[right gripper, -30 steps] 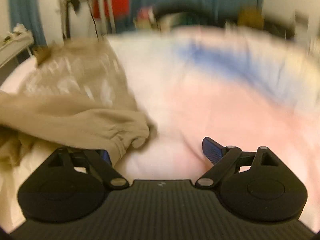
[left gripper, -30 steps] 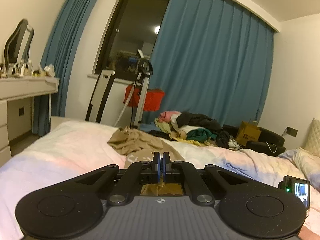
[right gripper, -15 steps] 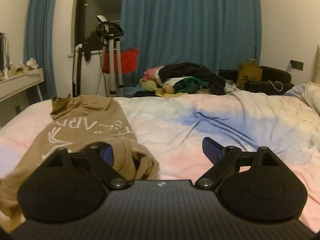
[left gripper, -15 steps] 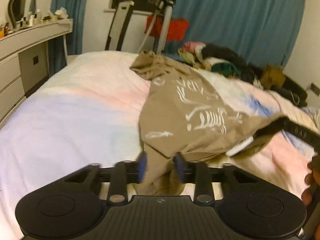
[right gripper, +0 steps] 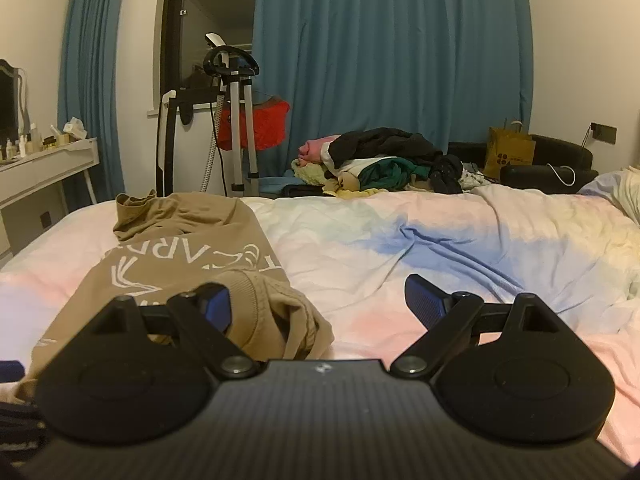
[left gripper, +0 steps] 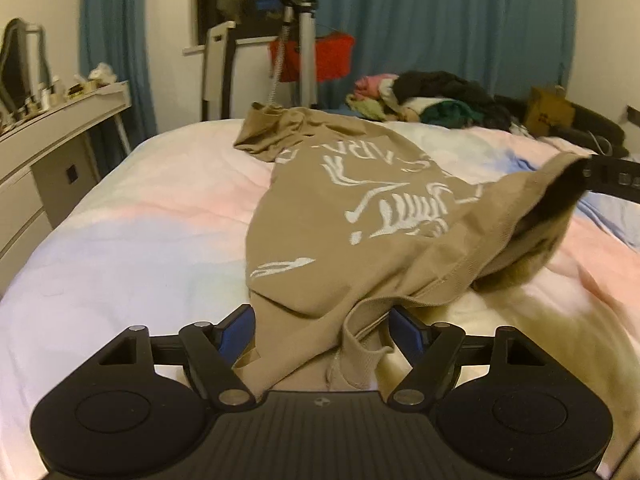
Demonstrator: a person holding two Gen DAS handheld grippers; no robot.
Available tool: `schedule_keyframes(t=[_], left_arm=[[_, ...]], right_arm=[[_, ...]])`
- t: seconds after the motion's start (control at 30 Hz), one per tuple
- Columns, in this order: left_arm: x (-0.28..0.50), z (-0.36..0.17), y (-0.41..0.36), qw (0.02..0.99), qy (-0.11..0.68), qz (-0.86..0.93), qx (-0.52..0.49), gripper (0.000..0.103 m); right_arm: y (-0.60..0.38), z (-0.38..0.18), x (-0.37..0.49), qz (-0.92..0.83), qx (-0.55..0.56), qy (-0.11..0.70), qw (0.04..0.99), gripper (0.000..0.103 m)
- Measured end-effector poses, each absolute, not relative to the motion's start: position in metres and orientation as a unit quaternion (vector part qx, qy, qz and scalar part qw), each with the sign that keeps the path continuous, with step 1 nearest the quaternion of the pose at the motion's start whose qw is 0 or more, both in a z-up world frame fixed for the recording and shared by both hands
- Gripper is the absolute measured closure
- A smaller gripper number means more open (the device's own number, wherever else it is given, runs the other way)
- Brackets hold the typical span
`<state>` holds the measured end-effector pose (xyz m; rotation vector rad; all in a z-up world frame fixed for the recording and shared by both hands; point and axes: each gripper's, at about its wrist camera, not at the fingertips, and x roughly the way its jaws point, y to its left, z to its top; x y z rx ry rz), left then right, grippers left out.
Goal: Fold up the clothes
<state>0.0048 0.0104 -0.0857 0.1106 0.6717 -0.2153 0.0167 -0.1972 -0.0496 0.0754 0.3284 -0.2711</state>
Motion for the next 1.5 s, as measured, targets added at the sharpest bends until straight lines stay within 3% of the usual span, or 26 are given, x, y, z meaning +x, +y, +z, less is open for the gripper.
schedule_keyframes(t=[0.2,0.6,0.8,0.9,1.0,1.13,1.27,1.5], left_arm=[[0.016,-0.098,0.024,0.928,0.368,-0.032,0.039,0.025],[-0.028,-0.032,0.056,0.977,0.203,0.058,-0.030,0.022],[-0.066,0.021,0.050,0.989,0.115,0.080,-0.038,0.022],[-0.082,0.066,0.052,0.990,0.056,0.121,-0.053,0.027],[-0.095,0.130,0.069,0.982,-0.009,0.162,-0.093,0.026],[-0.099,0.204,0.098,0.983,0.004,0.123,-0.139,0.020],[-0.114,0.204,0.088,0.992,0.048,0.080,-0.088,0.018],[-0.126,0.107,0.031,0.984,0.172,0.003,-0.036,0.017]], right_arm=[[-0.198,-0.049,0.013,-0.137,0.044,0.146,0.979,0.014],[-0.220,-0.081,0.026,-0.185,0.068,0.244,0.950,0.014],[-0.209,-0.027,-0.001,-0.179,0.030,0.156,0.971,0.014],[-0.216,0.028,-0.022,-0.166,0.056,0.105,0.979,0.014],[-0.228,0.094,-0.043,-0.191,0.070,0.050,0.978,0.015],[-0.245,0.180,-0.080,-0.161,0.098,-0.028,0.982,0.013],[-0.231,0.219,-0.097,-0.126,0.013,-0.017,0.992,0.014],[-0.232,0.149,-0.092,-0.090,0.000,0.094,0.992,0.014]])
